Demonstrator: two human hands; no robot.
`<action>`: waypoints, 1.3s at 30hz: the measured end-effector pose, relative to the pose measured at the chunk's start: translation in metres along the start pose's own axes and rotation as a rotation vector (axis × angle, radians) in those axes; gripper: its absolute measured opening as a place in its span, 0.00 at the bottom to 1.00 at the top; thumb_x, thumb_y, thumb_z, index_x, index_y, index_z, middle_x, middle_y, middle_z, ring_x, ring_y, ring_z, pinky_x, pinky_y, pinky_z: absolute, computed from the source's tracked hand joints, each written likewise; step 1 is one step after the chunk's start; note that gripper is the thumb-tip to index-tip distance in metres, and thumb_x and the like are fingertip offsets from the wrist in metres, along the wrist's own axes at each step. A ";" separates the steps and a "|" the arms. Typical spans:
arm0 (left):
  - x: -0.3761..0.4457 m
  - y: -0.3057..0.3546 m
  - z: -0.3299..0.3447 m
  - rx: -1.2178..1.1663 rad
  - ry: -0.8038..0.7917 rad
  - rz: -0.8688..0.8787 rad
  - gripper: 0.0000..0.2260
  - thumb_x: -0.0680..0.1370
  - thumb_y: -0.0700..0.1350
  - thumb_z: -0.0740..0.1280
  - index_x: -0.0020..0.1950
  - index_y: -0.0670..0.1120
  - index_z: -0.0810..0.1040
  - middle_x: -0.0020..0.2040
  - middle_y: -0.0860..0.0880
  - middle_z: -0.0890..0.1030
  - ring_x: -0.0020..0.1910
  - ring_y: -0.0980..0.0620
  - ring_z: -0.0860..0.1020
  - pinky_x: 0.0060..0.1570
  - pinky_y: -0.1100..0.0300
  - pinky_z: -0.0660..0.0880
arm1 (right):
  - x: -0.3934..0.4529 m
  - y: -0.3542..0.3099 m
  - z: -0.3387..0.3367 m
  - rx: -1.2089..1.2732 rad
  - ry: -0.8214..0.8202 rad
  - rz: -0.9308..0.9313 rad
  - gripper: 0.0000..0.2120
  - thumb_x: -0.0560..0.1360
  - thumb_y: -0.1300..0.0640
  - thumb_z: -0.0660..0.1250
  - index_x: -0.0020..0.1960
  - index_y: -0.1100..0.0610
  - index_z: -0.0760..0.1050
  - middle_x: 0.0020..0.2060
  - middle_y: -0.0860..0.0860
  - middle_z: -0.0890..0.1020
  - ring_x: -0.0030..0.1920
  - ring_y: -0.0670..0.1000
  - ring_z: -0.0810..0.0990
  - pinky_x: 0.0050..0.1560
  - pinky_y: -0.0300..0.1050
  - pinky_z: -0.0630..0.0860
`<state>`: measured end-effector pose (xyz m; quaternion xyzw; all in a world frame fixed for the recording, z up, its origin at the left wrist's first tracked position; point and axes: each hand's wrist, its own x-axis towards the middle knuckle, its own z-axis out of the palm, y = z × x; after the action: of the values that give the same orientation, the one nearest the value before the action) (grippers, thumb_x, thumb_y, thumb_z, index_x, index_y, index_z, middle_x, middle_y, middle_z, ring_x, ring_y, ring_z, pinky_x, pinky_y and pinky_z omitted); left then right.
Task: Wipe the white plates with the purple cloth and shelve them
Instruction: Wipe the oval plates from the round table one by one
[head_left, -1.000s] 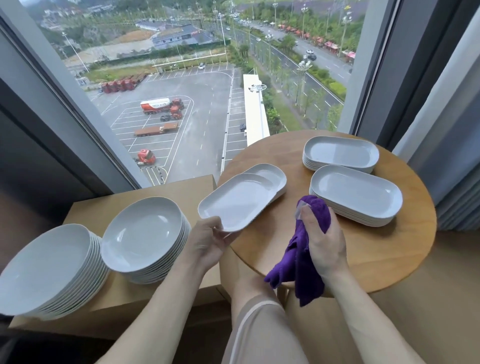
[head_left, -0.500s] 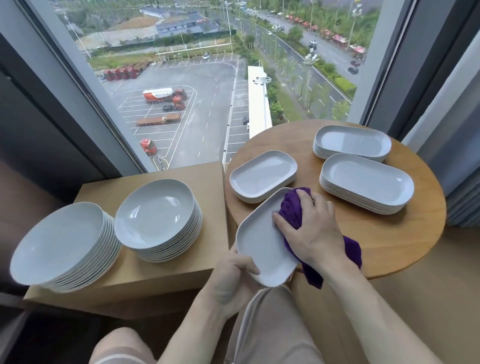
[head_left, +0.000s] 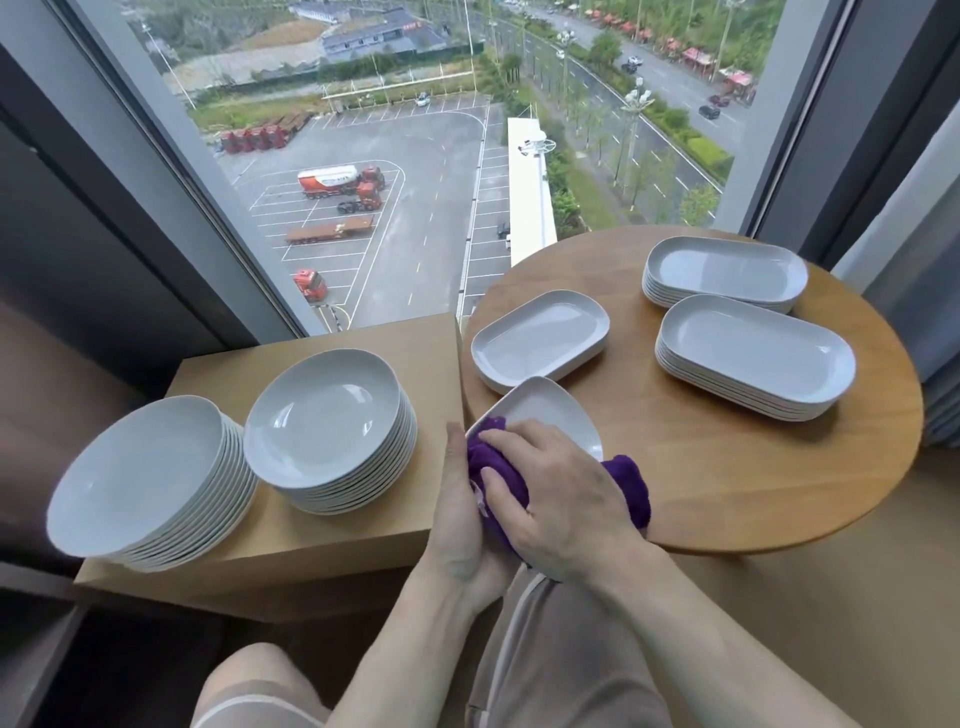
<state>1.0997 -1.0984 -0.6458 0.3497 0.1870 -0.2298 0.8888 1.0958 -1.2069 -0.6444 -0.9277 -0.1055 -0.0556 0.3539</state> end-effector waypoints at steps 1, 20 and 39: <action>0.001 -0.001 -0.003 -0.012 0.014 0.018 0.28 0.79 0.68 0.63 0.55 0.45 0.86 0.54 0.41 0.85 0.56 0.43 0.85 0.62 0.48 0.78 | -0.001 -0.002 0.001 0.007 -0.016 -0.022 0.20 0.78 0.41 0.55 0.61 0.48 0.78 0.53 0.44 0.78 0.54 0.48 0.76 0.53 0.48 0.77; -0.013 0.006 -0.021 0.106 -0.010 0.048 0.21 0.85 0.55 0.58 0.62 0.44 0.86 0.64 0.38 0.83 0.59 0.41 0.84 0.66 0.40 0.75 | 0.015 0.036 -0.006 -0.107 0.114 0.235 0.16 0.78 0.41 0.61 0.60 0.47 0.77 0.56 0.47 0.75 0.57 0.51 0.74 0.52 0.50 0.77; 0.004 0.033 -0.010 0.050 -0.006 0.136 0.32 0.81 0.68 0.59 0.63 0.42 0.85 0.65 0.40 0.83 0.63 0.42 0.82 0.67 0.45 0.78 | 0.004 -0.007 -0.001 0.000 -0.064 -0.003 0.12 0.78 0.42 0.61 0.56 0.45 0.79 0.49 0.43 0.78 0.47 0.46 0.76 0.46 0.41 0.74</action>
<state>1.1191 -1.0711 -0.6372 0.3829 0.1544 -0.1746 0.8939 1.0981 -1.2019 -0.6386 -0.9287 -0.1185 -0.0263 0.3503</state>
